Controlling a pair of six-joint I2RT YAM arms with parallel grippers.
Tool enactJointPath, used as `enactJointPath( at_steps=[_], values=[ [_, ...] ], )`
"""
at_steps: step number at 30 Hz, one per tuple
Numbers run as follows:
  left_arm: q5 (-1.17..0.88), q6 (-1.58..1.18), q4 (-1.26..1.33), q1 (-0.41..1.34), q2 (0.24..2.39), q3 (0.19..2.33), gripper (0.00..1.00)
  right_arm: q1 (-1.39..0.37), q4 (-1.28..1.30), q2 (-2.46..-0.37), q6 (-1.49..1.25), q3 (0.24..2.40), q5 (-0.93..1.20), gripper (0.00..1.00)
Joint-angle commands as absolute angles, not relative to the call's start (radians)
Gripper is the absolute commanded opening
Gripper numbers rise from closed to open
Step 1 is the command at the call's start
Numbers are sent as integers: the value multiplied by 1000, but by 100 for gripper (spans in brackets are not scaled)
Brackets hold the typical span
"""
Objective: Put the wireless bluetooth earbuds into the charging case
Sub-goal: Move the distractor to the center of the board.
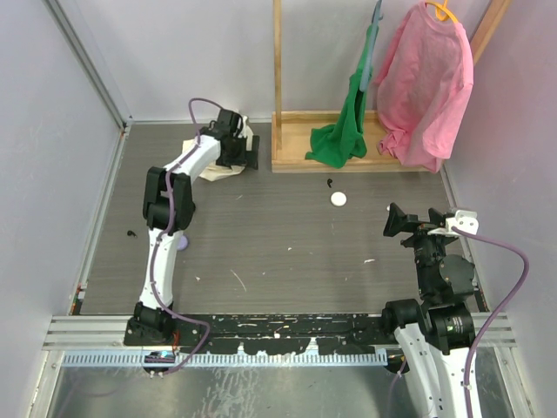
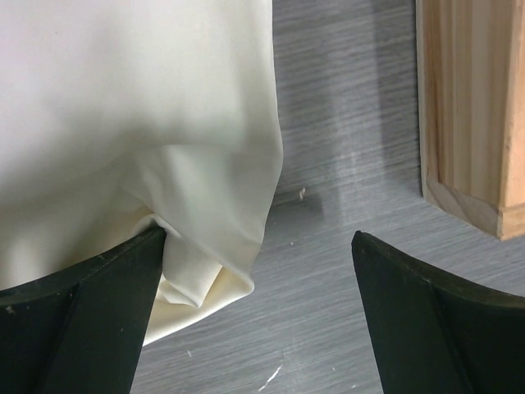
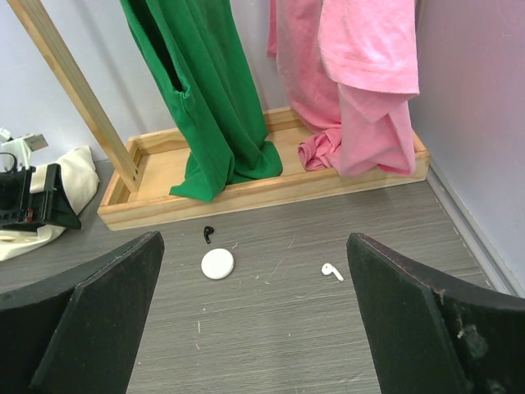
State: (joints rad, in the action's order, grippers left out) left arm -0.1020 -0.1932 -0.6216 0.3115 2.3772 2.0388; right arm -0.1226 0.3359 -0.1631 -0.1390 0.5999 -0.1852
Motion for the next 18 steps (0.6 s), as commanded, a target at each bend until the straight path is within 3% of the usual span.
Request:
enactJointPath(
  at_steps=[1, 18],
  values=[
    [-117, -152, -667, 293, 2414, 2112, 98, -126, 281, -161, -131, 605, -183, 100],
    [-147, -193, -624, 297, 2178, 2000, 98, -125, 284, -143, -132, 608, -173, 100]
  ],
)
